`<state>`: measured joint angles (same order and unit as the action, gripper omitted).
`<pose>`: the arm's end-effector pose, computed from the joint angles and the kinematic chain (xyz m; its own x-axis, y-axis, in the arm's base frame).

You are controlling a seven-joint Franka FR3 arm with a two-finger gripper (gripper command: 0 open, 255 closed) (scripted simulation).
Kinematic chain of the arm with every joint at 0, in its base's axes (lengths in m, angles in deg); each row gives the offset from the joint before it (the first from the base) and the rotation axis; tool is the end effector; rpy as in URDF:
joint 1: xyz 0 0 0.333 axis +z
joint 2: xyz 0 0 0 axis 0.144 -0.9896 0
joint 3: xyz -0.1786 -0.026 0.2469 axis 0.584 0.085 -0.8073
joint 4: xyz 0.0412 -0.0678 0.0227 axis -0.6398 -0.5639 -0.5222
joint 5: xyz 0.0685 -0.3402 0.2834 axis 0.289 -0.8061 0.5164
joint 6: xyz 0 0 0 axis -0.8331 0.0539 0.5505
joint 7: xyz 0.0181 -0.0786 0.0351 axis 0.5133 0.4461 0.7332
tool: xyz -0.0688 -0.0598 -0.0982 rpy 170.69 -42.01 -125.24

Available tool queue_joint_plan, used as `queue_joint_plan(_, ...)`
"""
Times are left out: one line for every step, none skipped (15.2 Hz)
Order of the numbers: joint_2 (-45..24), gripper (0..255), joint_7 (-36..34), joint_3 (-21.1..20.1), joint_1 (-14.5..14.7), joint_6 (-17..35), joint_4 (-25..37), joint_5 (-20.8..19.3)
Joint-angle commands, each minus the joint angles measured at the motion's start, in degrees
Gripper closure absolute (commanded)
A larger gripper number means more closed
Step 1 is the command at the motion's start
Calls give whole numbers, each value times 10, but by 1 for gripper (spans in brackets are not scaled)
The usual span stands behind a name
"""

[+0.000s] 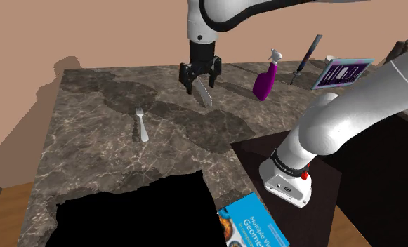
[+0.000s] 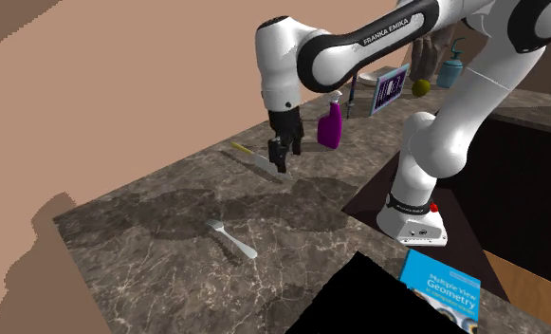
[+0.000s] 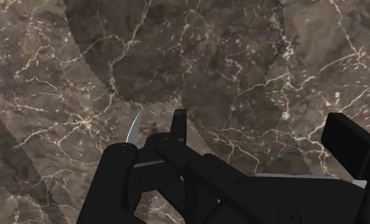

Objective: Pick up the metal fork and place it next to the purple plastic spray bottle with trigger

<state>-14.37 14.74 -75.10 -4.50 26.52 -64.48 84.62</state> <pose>0.4471 0.1444 0.3934 0.9512 -0.2789 -0.1321 -0.2760 -0.9603 0.0402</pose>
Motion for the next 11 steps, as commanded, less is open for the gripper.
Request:
queue_joint_plan(-42, 0, -33, -18, 4, 26, 20, 7)
queue_joint_plan(-62, 0, -47, -25, 6, 38, 29, 8)
queue_joint_plan(-81, 0, -61, -32, 7, 49, 39, 9)
queue_joint_plan(-101, 0, -76, -39, 9, 60, 49, 9)
queue_joint_plan(-121, 0, -90, -45, 10, 70, 60, 8)
queue_joint_plan(-142, 0, -105, -50, 12, 80, 72, 6)
queue_joint_plan(-163, 0, -119, -56, 14, 90, 85, 3)
queue_joint_plan(-184, 0, -134, -60, 16, 99, 98, 0)
queue_joint_plan(-205, 0, -148, -64, 19, 107, 112, -4)
queue_joint_plan(-226, 0, -163, -68, 22, 115, 127, -8)
queue_joint_plan(-248, 0, -178, -71, 25, 122, 143, -13)
